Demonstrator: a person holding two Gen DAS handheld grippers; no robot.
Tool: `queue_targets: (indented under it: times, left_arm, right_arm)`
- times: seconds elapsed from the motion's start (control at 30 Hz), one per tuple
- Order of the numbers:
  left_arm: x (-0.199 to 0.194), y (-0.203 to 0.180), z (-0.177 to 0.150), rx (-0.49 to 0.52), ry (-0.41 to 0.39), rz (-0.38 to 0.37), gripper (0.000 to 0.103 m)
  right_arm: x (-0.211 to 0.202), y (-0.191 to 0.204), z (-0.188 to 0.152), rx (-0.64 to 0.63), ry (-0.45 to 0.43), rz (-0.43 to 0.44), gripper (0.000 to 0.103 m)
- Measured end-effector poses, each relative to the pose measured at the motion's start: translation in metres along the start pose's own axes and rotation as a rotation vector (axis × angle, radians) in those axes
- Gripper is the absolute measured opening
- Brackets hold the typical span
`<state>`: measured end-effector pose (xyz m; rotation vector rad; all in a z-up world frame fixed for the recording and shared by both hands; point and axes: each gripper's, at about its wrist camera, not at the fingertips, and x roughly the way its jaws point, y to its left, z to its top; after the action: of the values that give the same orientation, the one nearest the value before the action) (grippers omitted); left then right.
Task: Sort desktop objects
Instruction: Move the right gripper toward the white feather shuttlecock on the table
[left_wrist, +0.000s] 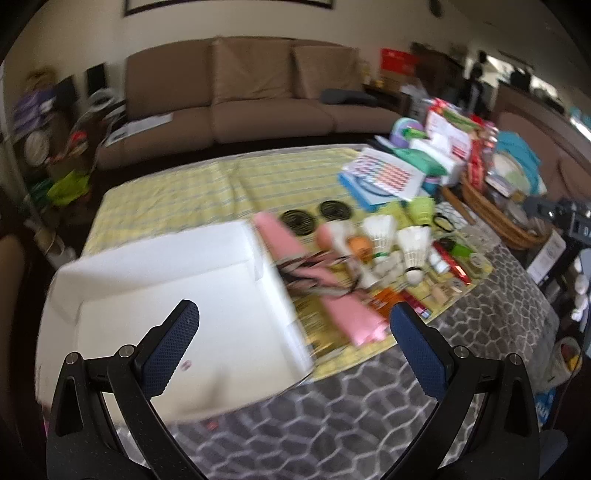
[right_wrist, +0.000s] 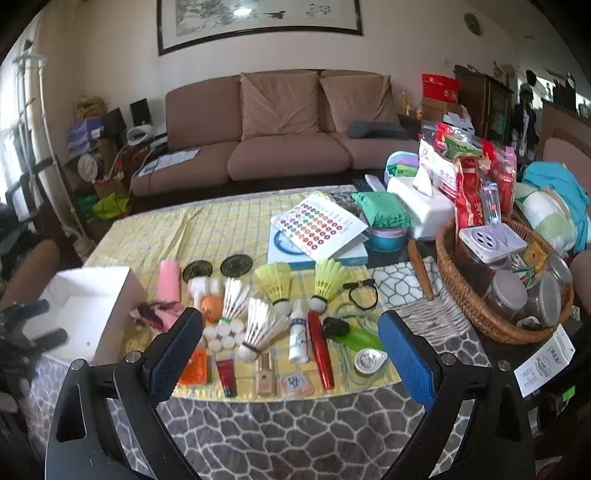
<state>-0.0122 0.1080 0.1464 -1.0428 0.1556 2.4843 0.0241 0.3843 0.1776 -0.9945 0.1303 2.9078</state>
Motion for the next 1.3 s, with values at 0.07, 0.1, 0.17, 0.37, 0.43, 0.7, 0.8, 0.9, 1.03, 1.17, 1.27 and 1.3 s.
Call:
queue_targets:
  times: [0.07,0.1,0.17,0.37,0.43,0.7,0.8,0.9,1.03,1.17,1.27,1.3]
  left_arm:
    - [0.015,-0.021,0.01,0.039,0.01,-0.016,0.103]
    - [0.023,-0.028,0.011,0.052,0.015,-0.027,0.103]
    - [0.038,-0.045,0.017,0.073,0.036,-0.048,0.103]
    - [0.104,-0.101,0.03,0.129,0.097,-0.088,0.102]
    - [0.121,-0.115,0.034,0.155,0.112,-0.101,0.097]
    - [0.155,-0.063,0.077,-0.005,0.131,-0.104,0.095]
    - [0.168,-0.048,0.086,-0.034,0.164,-0.092,0.093]
    - [0.173,-0.05,0.09,-0.02,0.167,-0.107,0.092]
    - [0.183,-0.061,0.094,0.022,0.191,-0.112,0.092]
    - [0.192,-0.069,0.092,0.044,0.215,-0.103,0.092]
    - [0.198,-0.074,0.092,0.068,0.228,-0.1,0.092]
    - [0.201,-0.076,0.092,0.077,0.235,-0.095,0.092]
  right_arm:
    - [0.005,-0.005,0.004,0.014,0.008,-0.002,0.098]
    - [0.01,-0.009,0.005,0.021,0.017,-0.004,0.098]
    - [0.018,-0.015,0.007,0.039,0.032,0.004,0.098]
    - [0.045,-0.034,0.007,0.111,0.094,0.041,0.097]
    - [0.053,-0.041,0.005,0.145,0.109,0.072,0.094]
    - [0.101,-0.03,-0.013,0.293,0.206,0.233,0.076]
    - [0.127,-0.014,-0.028,0.319,0.272,0.217,0.057]
    - [0.148,-0.003,-0.038,0.337,0.309,0.212,0.052]
    - [0.166,0.01,-0.043,0.317,0.326,0.14,0.052]
    - [0.182,0.014,-0.049,0.312,0.353,0.081,0.052]
    - [0.19,0.016,-0.054,0.294,0.364,0.079,0.05]
    - [0.192,0.016,-0.056,0.281,0.365,0.079,0.047]
